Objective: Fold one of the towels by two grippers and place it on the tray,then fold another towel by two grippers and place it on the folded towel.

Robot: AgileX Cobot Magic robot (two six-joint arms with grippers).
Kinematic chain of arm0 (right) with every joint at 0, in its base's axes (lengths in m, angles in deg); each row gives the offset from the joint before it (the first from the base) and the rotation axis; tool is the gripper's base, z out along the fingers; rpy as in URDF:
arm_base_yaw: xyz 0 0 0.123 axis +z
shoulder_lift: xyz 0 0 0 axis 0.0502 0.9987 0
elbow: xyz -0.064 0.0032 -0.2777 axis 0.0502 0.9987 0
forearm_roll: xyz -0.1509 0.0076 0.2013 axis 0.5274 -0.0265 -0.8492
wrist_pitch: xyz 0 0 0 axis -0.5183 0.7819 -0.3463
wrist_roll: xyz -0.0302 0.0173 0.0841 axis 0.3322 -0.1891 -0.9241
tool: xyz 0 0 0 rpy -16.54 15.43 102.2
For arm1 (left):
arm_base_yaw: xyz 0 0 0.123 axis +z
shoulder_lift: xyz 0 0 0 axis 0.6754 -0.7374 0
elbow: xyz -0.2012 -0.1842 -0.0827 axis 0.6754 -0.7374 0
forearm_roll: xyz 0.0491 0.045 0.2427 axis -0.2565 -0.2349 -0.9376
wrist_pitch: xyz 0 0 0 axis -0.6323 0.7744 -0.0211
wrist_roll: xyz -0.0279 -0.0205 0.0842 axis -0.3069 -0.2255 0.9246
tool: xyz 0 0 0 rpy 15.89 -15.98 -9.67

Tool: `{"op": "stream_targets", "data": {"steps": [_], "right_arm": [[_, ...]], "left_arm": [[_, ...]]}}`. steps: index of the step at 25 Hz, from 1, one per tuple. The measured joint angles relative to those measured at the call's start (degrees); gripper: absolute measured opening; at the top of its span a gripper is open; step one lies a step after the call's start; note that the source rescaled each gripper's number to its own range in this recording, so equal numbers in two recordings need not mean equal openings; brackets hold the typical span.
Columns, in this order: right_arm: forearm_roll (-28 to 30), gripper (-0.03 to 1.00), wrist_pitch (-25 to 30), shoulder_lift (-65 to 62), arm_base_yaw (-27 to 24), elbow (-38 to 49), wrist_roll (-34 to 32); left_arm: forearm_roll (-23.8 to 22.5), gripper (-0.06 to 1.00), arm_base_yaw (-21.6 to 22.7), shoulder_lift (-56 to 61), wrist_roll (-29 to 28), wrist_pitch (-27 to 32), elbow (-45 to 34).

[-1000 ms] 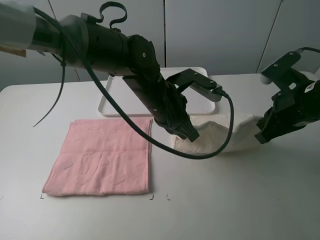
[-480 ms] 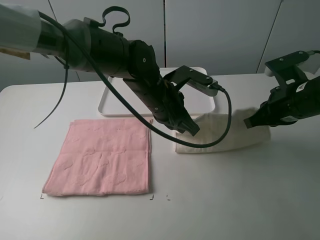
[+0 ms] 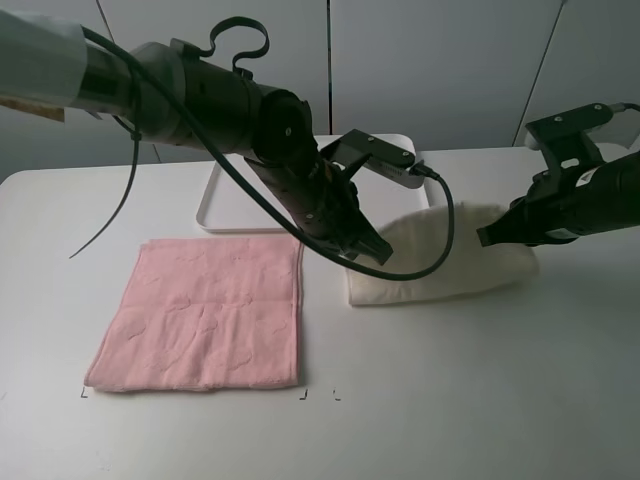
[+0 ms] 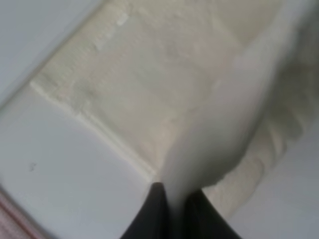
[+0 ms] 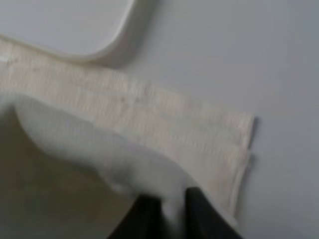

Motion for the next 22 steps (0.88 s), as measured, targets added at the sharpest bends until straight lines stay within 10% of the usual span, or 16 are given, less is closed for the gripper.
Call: {"op": "stream_targets", "data": {"steps": [4,7,13,22], "right_arm": [[-0.1,0.89,-2.6,0.0,0.0,0.0,0.0],[-1.7,0.99,-3.2,0.0,0.0,0.0,0.0],[-3.1,1.0,3.2,0.4,0.0,-2.1,0.0],[-3.3,1.0,33.9,9.4,-5.5,-21.3,-6.3]], "left_arm": [[-4.8,0.53,0.0,0.0,-4.7,0.0,0.0],[-5.9,0.94,0.0,0.0,-7.2,0.0,0.0],[-5.9,0.98,0.0,0.0,-10.8,0.8,0.0],[-3.2,0.98,3.5,-2.8,-19.3,10.9,5.5]]}}
